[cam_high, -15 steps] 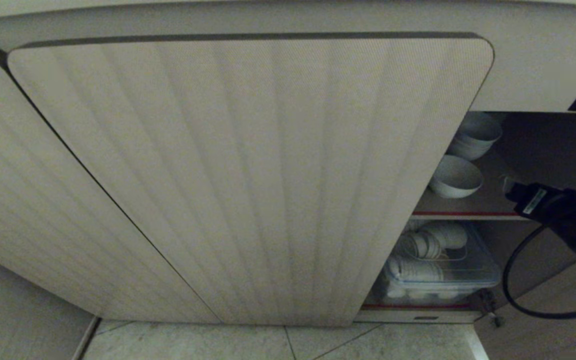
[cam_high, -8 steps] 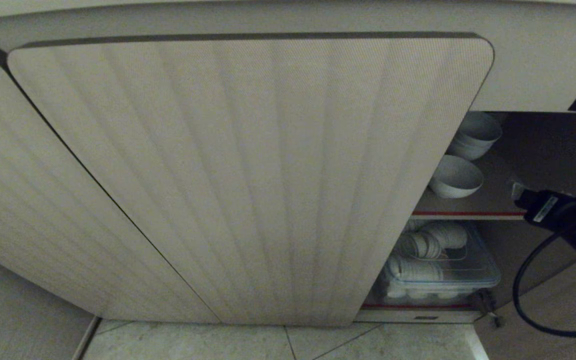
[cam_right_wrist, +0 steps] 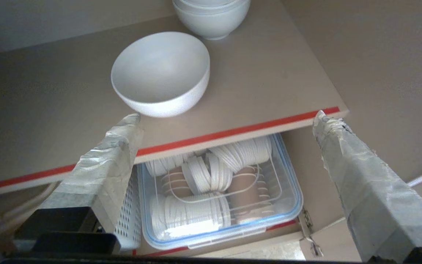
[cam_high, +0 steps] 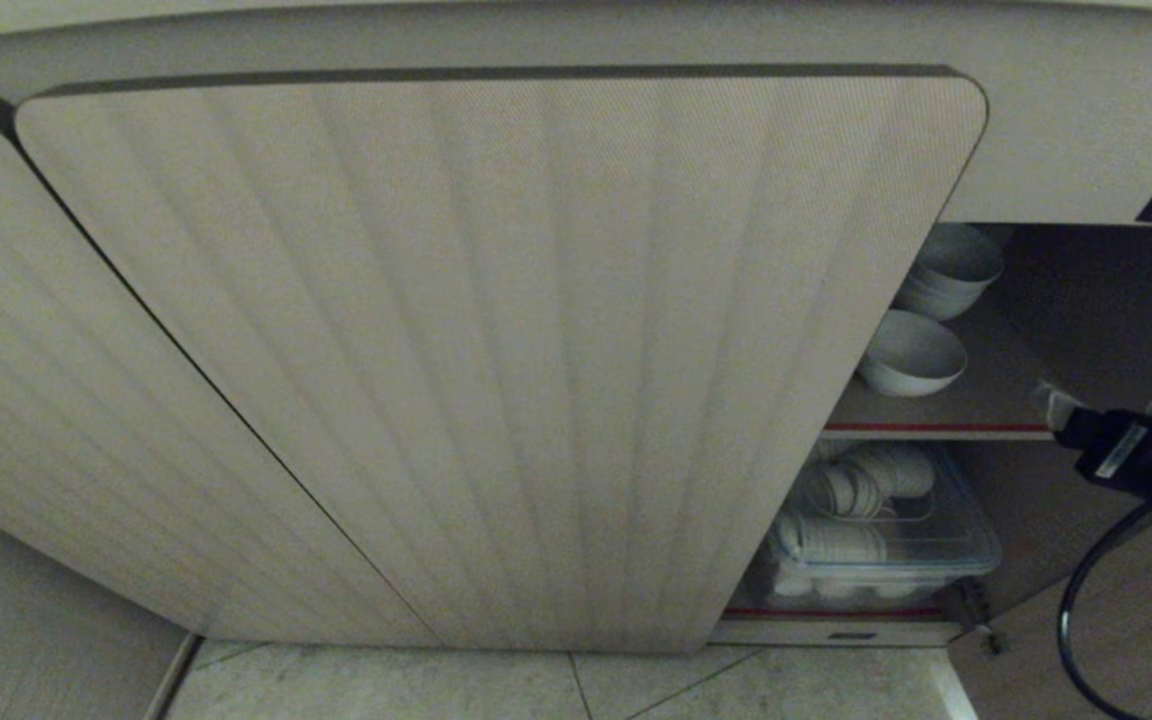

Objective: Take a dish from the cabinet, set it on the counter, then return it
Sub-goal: Close the cabinet door

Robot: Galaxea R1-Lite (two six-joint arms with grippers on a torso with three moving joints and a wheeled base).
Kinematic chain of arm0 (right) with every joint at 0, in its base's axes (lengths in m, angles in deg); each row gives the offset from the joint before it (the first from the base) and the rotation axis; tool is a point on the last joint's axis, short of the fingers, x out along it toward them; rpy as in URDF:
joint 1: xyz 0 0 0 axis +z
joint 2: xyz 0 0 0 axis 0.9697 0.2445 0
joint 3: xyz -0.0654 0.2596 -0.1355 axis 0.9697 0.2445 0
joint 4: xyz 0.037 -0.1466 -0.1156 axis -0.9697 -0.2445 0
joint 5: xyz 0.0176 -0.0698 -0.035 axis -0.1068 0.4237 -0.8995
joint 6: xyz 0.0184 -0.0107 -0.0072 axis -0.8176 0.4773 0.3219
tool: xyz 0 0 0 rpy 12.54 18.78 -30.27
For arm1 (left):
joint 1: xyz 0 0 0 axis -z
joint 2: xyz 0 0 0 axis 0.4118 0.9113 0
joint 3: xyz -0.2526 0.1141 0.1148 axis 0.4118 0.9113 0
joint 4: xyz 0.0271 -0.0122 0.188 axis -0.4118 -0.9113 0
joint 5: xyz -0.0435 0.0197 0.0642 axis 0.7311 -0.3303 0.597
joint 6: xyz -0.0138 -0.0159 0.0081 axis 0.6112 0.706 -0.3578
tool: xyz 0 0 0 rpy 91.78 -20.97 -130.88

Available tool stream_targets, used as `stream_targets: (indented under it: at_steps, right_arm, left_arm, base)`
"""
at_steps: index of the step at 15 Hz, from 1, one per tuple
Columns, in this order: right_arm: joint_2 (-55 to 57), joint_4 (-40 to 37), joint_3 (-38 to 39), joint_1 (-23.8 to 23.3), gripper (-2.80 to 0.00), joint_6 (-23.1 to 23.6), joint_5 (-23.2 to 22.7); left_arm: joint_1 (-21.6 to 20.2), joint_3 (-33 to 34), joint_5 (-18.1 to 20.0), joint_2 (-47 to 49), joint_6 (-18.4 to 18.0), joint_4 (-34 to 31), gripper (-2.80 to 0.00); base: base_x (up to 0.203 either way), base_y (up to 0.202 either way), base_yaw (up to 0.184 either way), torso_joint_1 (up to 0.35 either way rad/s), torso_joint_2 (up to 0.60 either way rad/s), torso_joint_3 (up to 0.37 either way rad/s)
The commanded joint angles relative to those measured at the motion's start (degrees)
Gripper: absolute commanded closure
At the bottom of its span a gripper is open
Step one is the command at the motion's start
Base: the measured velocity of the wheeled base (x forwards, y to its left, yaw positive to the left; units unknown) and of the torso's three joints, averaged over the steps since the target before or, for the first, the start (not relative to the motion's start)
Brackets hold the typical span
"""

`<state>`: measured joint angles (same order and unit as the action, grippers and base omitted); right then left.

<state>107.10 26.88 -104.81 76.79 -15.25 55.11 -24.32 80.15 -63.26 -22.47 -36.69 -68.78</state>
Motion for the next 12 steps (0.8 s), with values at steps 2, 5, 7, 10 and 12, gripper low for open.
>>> stream_targets:
  at_steps: [2, 5, 7, 10, 12]
  right_arm:
    - [-3.69, -0.2, 2.2, 0.08, -2.8, -0.08, 0.09]
    - [-5.0, -0.22, 3.02, 0.03, -2.8, -0.06, -1.44]
    - [-5.81, -0.38, 3.23, 0.03, -2.8, 0.03, -2.55]
    - [-5.82, -0.49, 3.44, 0.03, -2.8, 0.12, -2.55]
    - [-5.99, -0.4, 4.02, 0.03, 0.0, -0.06, -2.55]
  left_arm:
    - [0.0, 0.0, 0.01, -0.02, 0.05, 0.04, 0.0]
    - [0.0, 0.0, 0.01, -0.02, 0.05, 0.04, 0.0]
    - [0.0, 0.0, 0.01, -0.02, 0.05, 0.04, 0.0]
    - [0.0, 0.0, 0.01, -0.02, 0.05, 0.04, 0.0]
    - [0.0, 0.0, 0.01, -0.02, 0.05, 0.04, 0.0]
  base:
    - [0.0, 0.0, 0.0, 0.0, 0.0, 0.0]
    - [0.0, 0.0, 0.0, 0.0, 0.0, 0.0]
    - [0.0, 0.0, 0.0, 0.0, 0.0, 0.0]
    - [0.0, 0.0, 0.0, 0.0, 0.0, 0.0]
    - [0.0, 0.0, 0.0, 0.0, 0.0, 0.0]
